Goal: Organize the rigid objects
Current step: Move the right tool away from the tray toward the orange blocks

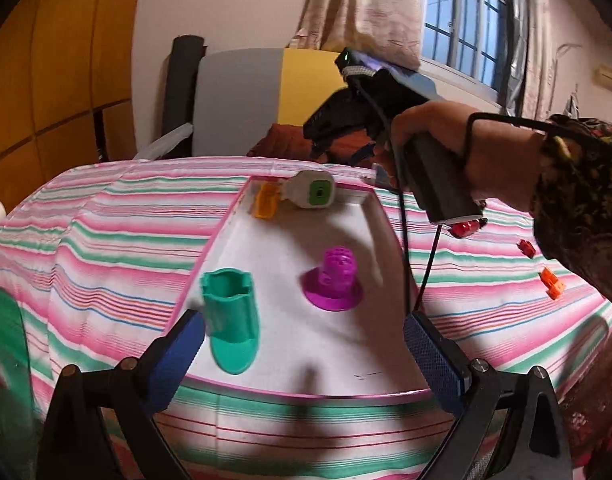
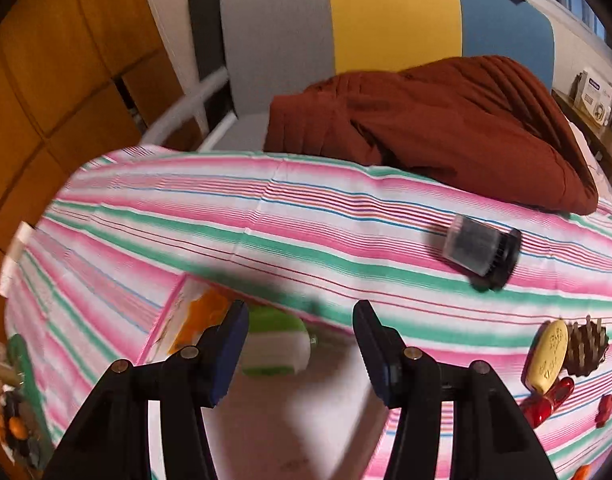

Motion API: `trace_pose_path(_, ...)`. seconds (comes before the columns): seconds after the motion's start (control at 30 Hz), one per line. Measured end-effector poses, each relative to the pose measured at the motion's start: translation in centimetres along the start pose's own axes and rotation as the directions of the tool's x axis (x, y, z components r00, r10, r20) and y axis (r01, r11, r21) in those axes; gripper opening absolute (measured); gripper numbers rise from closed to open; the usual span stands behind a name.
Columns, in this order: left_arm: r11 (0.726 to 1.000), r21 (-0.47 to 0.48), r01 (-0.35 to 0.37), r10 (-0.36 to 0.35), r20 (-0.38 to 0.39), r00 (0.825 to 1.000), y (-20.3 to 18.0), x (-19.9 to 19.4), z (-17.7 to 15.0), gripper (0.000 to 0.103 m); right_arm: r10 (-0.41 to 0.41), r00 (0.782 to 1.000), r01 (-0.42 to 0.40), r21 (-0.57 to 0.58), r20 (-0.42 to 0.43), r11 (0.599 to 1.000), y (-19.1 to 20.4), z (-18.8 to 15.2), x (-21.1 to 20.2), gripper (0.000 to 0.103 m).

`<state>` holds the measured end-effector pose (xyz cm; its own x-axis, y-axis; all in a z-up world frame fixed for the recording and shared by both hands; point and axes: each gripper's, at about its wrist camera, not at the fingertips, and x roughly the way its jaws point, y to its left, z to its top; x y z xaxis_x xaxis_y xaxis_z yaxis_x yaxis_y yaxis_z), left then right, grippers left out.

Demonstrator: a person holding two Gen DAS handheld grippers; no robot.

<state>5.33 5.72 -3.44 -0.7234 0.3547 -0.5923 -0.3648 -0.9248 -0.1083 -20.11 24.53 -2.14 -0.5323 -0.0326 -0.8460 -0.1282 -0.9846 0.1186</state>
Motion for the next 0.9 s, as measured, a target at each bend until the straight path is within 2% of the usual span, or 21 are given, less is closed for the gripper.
trace_pose_path(0.07, 1.000, -0.013, -0.008, 0.008, 0.002, 1.000, 0.4, 0.0, 0.0, 0.100, -0.027, 0.999, 0.026, -0.032, -0.043, 0.999, 0.5, -0.3, 0.8, 0.054)
trace_pose_path(0.3, 0.997, -0.080, 0.018, -0.017, 0.006, 1.000, 1.1, 0.2, -0.1, 0.100, 0.019, 0.999, -0.021, -0.062, -0.037, 0.998, -1.1, -5.7, -2.2, 0.055)
trace_pose_path(0.37, 0.997, -0.077, 0.025, -0.025, 0.003, 1.000, 0.7, 0.3, -0.1, 0.100, 0.033, 0.999, -0.034, -0.029, -0.028, 0.999, -2.6, -7.0, -3.3, 0.055)
trace_pose_path(0.5, 0.999, -0.042, 0.033, -0.033, 0.001, 0.999, -0.4, 0.2, -0.3, 0.100, 0.123, 0.992, -0.121, 0.099, -0.009, 0.988, -6.0, -9.1, -5.3, 0.055)
trace_pose_path(0.63, 0.999, -0.028, 0.046, -0.046, 0.001, 0.999, -1.1, 0.1, -0.4, 0.101, 0.087, 0.996, -0.088, 0.130, 0.020, 0.987, -8.4, -11.5, -7.6, 0.055)
trace_pose_path(0.73, 0.998, -0.026, 0.057, -0.057, -0.007, 0.998, -1.7, 0.0, -0.7, 0.101, 0.062, 0.998, -0.066, 0.196, 0.024, 0.978, -10.7, -13.6, -9.0, 0.055)
trace_pose_path(0.83, 0.998, -0.013, 0.065, -0.066, -0.013, 0.998, -2.2, 0.0, -0.9, 0.101, -0.010, 1.000, 0.006, 0.275, 0.015, 0.961, -13.4, -15.9, -10.4, 0.056)
trace_pose_path(0.9, 0.998, -0.002, 0.070, -0.070, -0.009, 0.997, -2.5, -0.2, -0.9, 0.101, -0.096, 0.995, 0.089, 0.367, -0.001, 0.926, -16.2, -17.4, -11.6, 0.056)
